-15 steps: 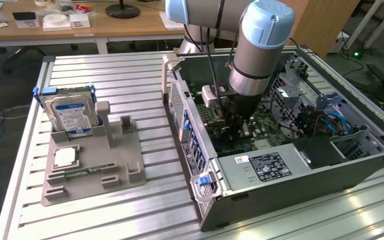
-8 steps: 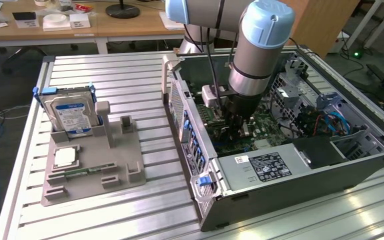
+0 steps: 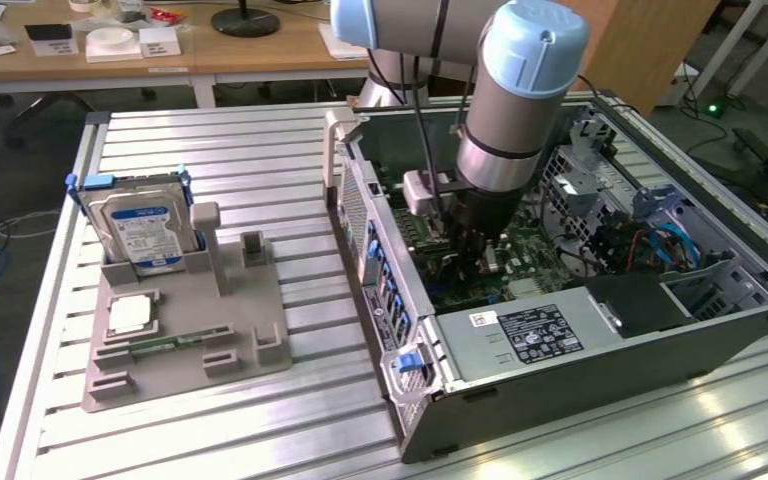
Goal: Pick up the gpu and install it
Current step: 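Insert the gpu into the slot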
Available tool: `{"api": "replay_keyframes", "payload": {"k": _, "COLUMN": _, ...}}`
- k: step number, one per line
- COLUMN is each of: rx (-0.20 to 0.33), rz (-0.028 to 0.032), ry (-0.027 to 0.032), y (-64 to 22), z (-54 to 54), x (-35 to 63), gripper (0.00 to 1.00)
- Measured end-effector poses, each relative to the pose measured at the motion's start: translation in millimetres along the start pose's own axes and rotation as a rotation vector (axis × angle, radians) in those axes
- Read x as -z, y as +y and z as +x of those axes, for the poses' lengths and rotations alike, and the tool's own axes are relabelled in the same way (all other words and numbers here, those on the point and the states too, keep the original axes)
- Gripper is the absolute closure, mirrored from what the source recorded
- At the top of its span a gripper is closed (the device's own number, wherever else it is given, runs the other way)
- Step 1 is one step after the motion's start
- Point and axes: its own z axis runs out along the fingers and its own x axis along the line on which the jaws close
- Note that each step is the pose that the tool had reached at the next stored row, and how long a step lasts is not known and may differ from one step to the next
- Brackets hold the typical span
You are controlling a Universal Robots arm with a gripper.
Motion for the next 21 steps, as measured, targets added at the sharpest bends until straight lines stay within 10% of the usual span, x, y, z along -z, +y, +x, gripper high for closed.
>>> {"api": "replay_keyframes", "payload": {"k": 21, "rx": 0.000, "rz": 0.0001, "ry": -0.0005, "y": 2.5, "z": 0.0, "x": 0.7, "gripper": 0.65}}
